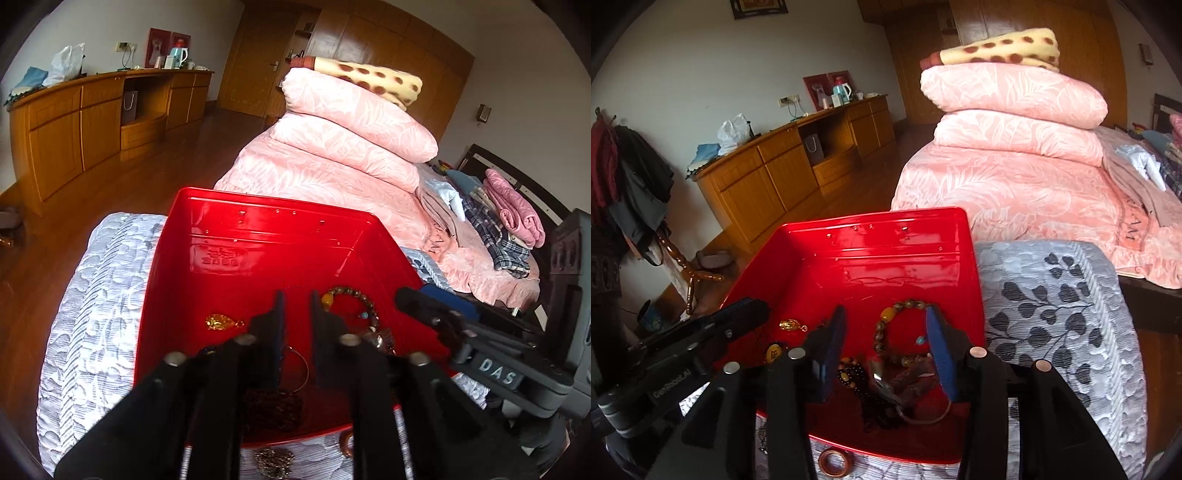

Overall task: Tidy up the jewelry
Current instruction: 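Withdraw both tools from the tin toward the remaining ring and charm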

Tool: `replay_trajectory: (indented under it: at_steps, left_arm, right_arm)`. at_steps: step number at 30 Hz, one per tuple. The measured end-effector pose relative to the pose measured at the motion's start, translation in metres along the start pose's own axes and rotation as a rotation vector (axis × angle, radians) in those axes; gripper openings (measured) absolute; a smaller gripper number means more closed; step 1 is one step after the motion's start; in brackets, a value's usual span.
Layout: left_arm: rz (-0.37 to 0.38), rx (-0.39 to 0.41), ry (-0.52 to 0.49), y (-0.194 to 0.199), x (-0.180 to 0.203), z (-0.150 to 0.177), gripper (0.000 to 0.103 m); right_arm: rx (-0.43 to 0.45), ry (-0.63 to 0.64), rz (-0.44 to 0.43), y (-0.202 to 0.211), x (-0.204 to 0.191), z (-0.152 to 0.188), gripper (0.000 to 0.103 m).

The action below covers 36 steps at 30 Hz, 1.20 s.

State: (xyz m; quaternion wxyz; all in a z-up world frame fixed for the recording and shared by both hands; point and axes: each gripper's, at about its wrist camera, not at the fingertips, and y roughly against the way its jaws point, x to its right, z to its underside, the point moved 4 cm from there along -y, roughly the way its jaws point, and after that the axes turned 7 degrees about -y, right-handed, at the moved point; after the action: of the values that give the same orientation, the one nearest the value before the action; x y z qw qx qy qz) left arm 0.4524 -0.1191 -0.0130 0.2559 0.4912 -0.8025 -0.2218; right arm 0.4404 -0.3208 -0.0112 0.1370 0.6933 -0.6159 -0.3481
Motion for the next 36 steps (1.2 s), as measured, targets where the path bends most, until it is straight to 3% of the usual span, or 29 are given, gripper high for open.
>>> replay_trajectory:
  at_steps: [4, 6, 8, 12, 20, 30, 36]
  left_arm:
    - [-0.028, 0.045, -0.002, 0.016, -0.003, -0.003, 0.048]
    - [-0.047, 0.069, -0.012, 0.026, -0.003, -0.004, 0.064]
    - [-0.082, 0.096, -0.027, 0.041, -0.003, -0.004, 0.068]
    - [-0.136, 0.151, -0.054, 0.071, -0.002, 0.002, 0.087]
    - [-0.195, 0.183, -0.090, 0.113, -0.002, 0.036, 0.096]
    - [-0.209, 0.143, -0.102, 0.132, 0.001, 0.082, 0.098]
    - [-0.213, 0.133, -0.101, 0.137, 0.002, 0.094, 0.098]
  right_arm:
    - [0.042, -0.003, 0.021, 0.015, 0.005, 0.000, 0.061]
    - [0.068, 0.000, 0.033, 0.028, 0.009, 0.000, 0.068]
    - [0.089, 0.001, 0.033, 0.039, 0.010, 0.003, 0.074]
    - [0.125, 0.019, 0.040, 0.067, 0.009, 0.016, 0.084]
    - [0.132, 0.024, 0.066, 0.100, 0.008, 0.052, 0.097]
    - [0.043, -0.033, 0.160, 0.105, 0.010, 0.090, 0.097]
    - [0.019, -0.037, 0.126, 0.102, 0.008, 0.104, 0.097]
